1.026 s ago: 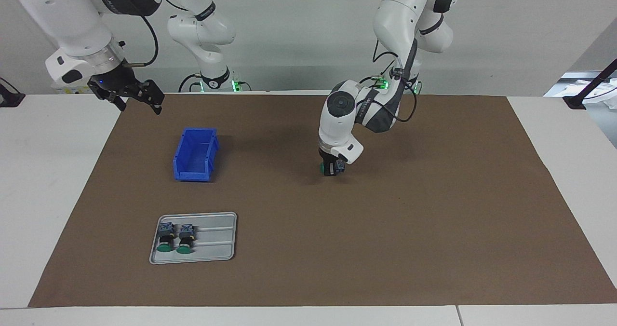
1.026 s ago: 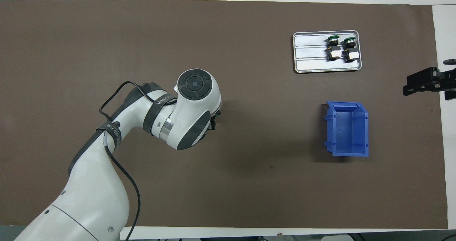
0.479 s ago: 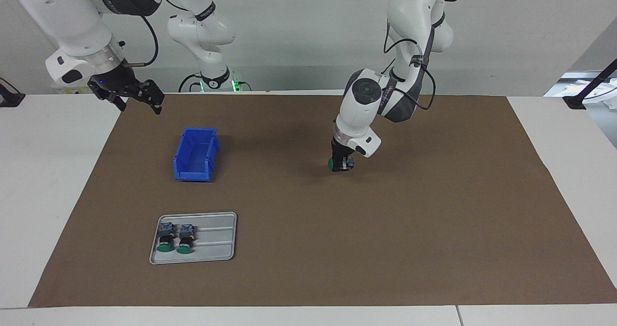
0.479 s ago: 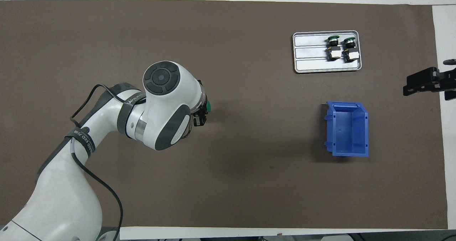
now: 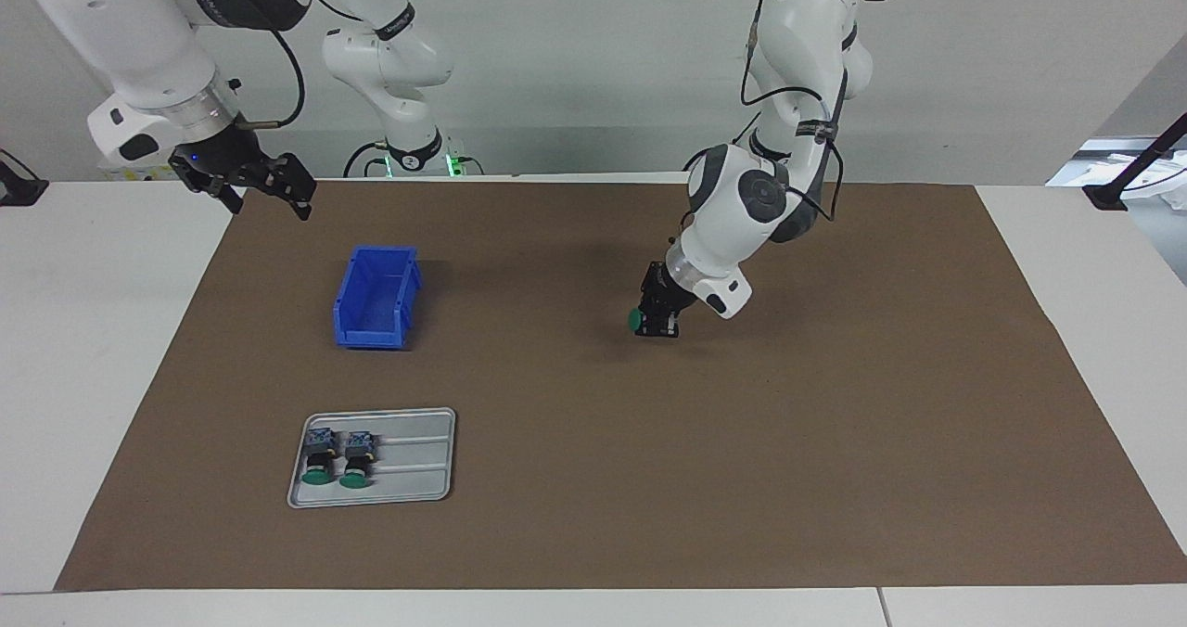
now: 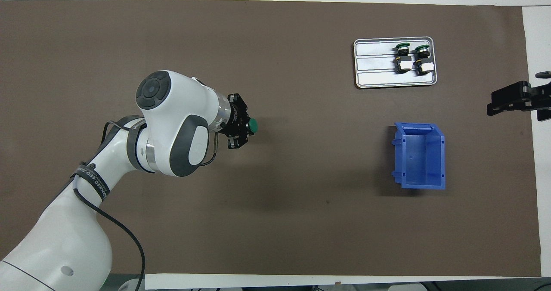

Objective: Place and press button with both arms

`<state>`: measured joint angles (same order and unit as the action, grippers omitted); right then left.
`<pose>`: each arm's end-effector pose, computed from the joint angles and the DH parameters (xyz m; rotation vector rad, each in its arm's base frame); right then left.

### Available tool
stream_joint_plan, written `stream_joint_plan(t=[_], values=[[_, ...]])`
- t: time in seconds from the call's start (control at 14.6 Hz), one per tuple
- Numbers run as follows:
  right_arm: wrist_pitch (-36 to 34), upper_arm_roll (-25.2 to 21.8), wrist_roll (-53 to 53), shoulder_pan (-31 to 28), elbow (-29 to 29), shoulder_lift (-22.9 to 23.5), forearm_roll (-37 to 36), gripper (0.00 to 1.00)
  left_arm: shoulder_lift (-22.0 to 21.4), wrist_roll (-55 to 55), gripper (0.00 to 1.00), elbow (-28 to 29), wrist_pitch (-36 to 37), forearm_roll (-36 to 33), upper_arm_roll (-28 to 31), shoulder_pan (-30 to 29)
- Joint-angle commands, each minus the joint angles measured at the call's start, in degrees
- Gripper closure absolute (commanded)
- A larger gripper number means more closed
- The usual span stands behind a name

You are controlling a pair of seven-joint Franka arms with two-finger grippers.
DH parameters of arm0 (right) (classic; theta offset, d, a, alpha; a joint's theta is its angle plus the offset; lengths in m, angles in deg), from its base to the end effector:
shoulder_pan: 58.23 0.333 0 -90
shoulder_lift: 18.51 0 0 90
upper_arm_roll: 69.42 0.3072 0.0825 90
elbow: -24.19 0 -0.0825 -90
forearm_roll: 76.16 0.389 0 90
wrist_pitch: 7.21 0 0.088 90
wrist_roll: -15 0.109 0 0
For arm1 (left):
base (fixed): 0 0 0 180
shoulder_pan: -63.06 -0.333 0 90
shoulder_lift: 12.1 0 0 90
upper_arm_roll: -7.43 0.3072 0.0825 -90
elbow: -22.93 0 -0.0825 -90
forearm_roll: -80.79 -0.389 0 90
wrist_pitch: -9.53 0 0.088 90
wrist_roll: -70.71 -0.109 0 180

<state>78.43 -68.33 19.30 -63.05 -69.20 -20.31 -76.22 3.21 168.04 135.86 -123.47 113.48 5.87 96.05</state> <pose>0.5390 -0.0351 0.5968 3.1275 -0.2196 -0.1629 0.5016 -0.3576 0.3328 2.1043 1.9116 -0.5309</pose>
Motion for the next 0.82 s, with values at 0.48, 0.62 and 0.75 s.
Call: stream_joint_plan(t=[0.48,0.62,0.75], values=[[0.23,0.31,-1.23,-0.55,-1.62,-1.45,0.06,0.02,-6.43,-36.93,0.8,11.42,1.52,29.86,-0.2,-5.92],[0.23,0.31,-1.23,-0.55,-1.62,-1.45,0.06,0.02,-7.13,-40.45,0.8,12.75,1.78,34.27,-0.2,-6.8],[0.23,0.31,-1.23,-0.55,-1.62,-1.45,0.06,0.02,-7.31,-45.01,0.8,14.76,1.78,40.83,-0.2,-7.24]])
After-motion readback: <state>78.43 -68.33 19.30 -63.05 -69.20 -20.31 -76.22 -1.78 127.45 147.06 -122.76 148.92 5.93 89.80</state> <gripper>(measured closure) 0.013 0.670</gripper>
